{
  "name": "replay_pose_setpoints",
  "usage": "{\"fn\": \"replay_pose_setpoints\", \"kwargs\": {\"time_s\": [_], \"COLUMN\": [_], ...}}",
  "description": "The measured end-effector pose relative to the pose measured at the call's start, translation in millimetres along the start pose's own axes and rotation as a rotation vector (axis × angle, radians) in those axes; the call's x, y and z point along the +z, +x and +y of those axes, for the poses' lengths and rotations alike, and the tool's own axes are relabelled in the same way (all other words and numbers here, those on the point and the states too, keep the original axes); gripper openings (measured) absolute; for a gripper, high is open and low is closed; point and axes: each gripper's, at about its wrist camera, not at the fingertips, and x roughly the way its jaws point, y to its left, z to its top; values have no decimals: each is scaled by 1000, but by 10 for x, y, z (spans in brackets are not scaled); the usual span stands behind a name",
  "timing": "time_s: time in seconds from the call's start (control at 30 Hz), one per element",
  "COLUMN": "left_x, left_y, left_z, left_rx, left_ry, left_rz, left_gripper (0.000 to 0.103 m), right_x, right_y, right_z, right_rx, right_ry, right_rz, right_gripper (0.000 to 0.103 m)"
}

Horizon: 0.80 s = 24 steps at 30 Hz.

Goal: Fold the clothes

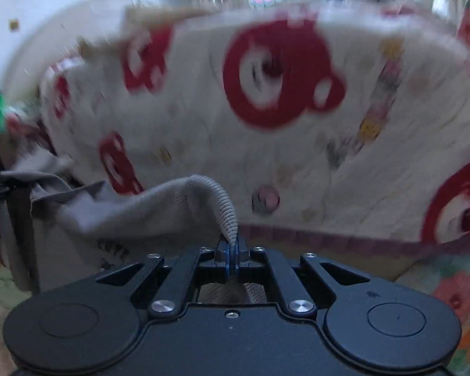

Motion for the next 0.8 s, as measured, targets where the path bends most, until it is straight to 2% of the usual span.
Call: {"fn": "replay_pose_setpoints", "kwargs": {"time_s": [0.03,0.07,0.1,0.13,0.17,0.2,0.27,0.33,0.43,0.53,0.67,0.8], "left_x": [-9,-52,-96,-139,-182,-256,-562,-945,-1489,-1895,-2163,-2215], "left_y": [169,302,434,567,699,806,797,679,422,115,-278,-453], "left_z": [-57,-109,-161,-213,-265,-310,-352,-403,-527,-598,-565,-415], "left_rx": [26,43,59,75,91,89,-20,-142,-233,-328,-392,-428], "left_ry": [-2,-5,-7,-9,-12,-24,-92,-123,-80,-80,-73,-124], "left_rz": [-5,18,40,63,86,116,171,216,322,406,443,455], "left_gripper": [10,16,23,39,41,41,39,39,38,38,41,41], "right_x": [12,18,11,-21,-63,-143,-349,-653,-1164,-1652,-2194,-2630], "right_y": [275,483,665,829,984,1095,1235,1248,1158,1001,776,560], "right_z": [-11,-19,-24,-4,28,84,198,288,391,439,438,458], "right_rx": [-14,-26,-51,-89,-131,-153,-157,-83,39,139,245,306], "right_ry": [9,22,35,25,5,-24,-73,-84,-104,-94,-5,63], "right_rz": [6,-5,-32,-56,-75,-77,-65,-38,23,79,134,175], "right_gripper": [4,6,16,24,41,42,42,42,42,42,42,42]}}
